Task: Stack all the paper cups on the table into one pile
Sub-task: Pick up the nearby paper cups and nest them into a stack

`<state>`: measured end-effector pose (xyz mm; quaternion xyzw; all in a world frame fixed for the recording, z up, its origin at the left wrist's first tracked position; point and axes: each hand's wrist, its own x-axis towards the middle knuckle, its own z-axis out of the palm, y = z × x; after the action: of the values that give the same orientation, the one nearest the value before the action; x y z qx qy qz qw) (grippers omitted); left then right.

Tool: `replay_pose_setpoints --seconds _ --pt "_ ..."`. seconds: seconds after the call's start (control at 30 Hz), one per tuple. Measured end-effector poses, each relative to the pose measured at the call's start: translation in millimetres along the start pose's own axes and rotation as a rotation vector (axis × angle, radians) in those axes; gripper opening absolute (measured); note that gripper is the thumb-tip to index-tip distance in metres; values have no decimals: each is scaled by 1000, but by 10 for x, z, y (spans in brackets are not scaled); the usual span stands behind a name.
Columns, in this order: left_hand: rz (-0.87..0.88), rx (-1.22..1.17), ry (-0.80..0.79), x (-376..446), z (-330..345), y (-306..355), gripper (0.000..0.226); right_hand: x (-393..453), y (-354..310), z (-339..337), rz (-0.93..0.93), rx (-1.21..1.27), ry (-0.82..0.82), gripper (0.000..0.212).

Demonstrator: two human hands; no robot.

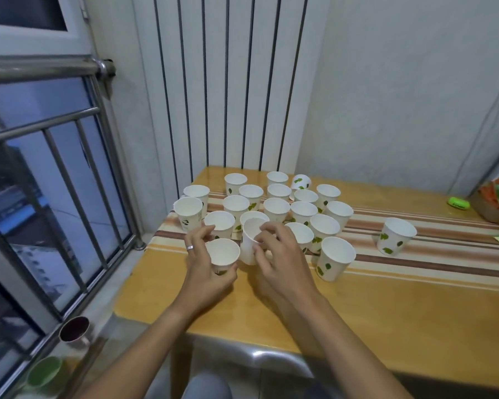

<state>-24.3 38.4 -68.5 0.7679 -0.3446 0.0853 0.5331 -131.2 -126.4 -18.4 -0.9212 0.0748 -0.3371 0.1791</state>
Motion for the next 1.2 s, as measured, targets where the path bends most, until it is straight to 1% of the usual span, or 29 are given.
replay_pose_setpoints --seconds 0.1,0.23,0.3,0.43,0.57,0.73,0.87,0.97,1.03,1.13,1.2 --pt "-39 -30 20 -13 36 -4 93 69 -34 -100 -59 17 93 12" --pt "-39 -90 11 25 91 33 90 167 -91 -212 -134 8 170 10" --pt "-24 -112 11 38 123 58 88 187 -120 -244 -145 29 169 9" --pt "-32 -107 21 51 174 27 85 151 -137 -183 -136 70 93 8" --pt "-41 -107 -17 13 193 -20 81 127 -127 -103 -68 88 109 9" --pt "-13 -132 -43 34 216 -16 79 166 -148 -53 -39 91 128 11" --pt "-15 -160 -37 93 264 3 77 172 -113 3 -56 82 68 14" --pt "-24 -166 -41 122 283 -29 79 158 -59 19 -67 77 -28 21" --pt "-8 -157 -57 117 289 -31 80 148 -29 20 -88 57 -94 20" --pt "65 -128 -87 90 313 -9 77 142 -2 40 -108 52 -164 17" --pt "68 -114 -88 85 316 -12 78 127 -2 80 -116 49 -208 18"
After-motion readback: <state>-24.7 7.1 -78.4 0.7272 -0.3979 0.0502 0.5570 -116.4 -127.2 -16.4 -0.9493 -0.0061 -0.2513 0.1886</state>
